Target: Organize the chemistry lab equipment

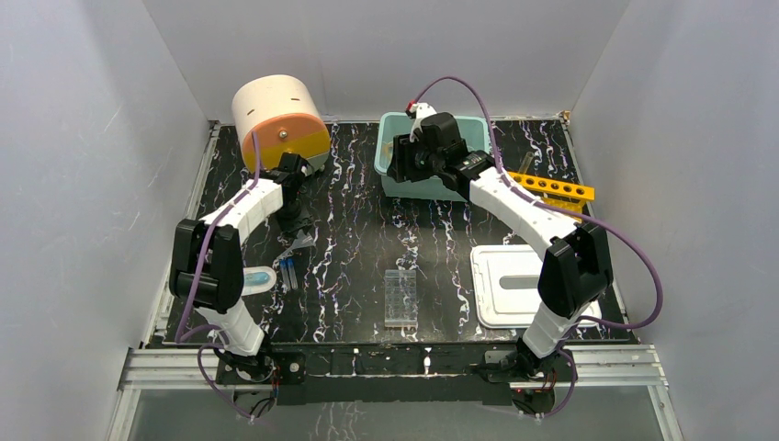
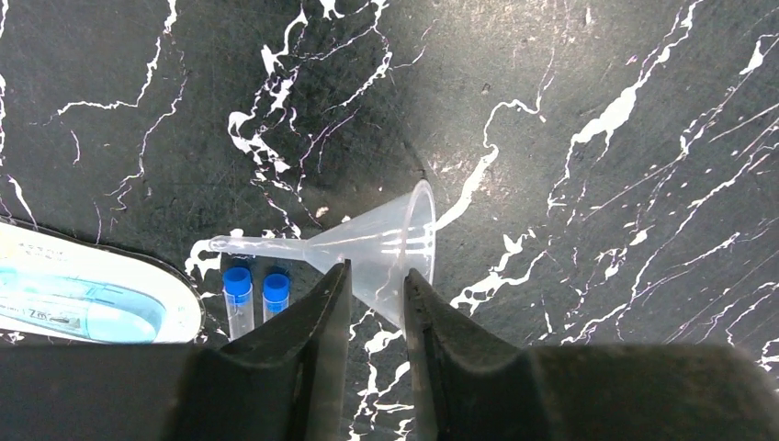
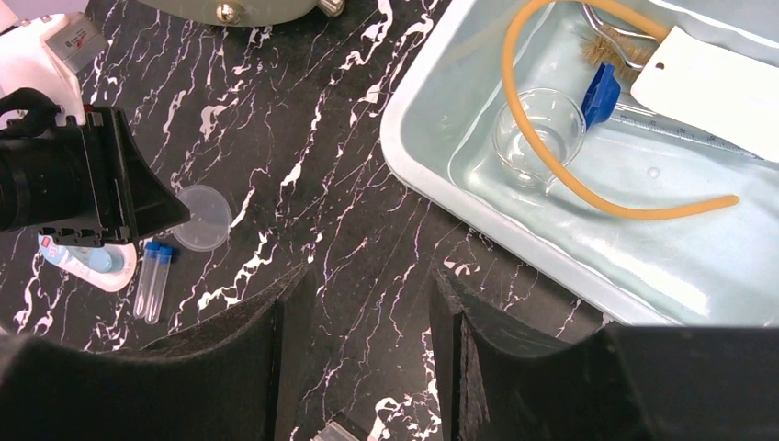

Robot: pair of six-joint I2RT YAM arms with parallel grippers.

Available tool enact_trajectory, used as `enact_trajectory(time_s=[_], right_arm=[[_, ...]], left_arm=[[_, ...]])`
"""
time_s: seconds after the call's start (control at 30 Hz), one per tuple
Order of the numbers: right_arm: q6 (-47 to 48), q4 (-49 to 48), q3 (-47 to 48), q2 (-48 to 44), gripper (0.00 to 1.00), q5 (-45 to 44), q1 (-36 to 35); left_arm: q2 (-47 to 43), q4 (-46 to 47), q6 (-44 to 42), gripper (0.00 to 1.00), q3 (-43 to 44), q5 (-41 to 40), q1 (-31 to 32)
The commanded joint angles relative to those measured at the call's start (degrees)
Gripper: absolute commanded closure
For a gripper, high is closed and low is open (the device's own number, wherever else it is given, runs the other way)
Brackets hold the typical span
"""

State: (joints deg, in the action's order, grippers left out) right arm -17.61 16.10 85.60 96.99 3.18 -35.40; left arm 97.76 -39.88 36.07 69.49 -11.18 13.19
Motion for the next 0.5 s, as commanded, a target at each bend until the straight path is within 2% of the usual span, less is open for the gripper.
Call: enact_trajectory(time_s=[0.0, 0.23, 0.4, 0.47], right_arm=[[0.9, -3.0, 1.8, -1.6, 0.43, -1.0, -0.5], [1.2, -2.9, 1.3, -2.1, 0.43, -1.5, -0.6], [1.4, -3.1, 0.1, -2.6, 0.43, -1.7, -0.6], [1.4, -3.2, -0.4, -2.9, 0.43, -1.6, -0.6]], left_arm=[[-2.0, -0.9, 0.5, 0.79, -0.5, 1.3, -0.1], [-2.8, -0.1, 0.7, 0.9, -1.1, 2.5, 0.7], [-4.6, 0.8, 0.3, 0.99, 0.0, 6.4, 1.0], [-5.7, 1.0, 0.3, 1.0, 0.6, 7.5, 1.0]])
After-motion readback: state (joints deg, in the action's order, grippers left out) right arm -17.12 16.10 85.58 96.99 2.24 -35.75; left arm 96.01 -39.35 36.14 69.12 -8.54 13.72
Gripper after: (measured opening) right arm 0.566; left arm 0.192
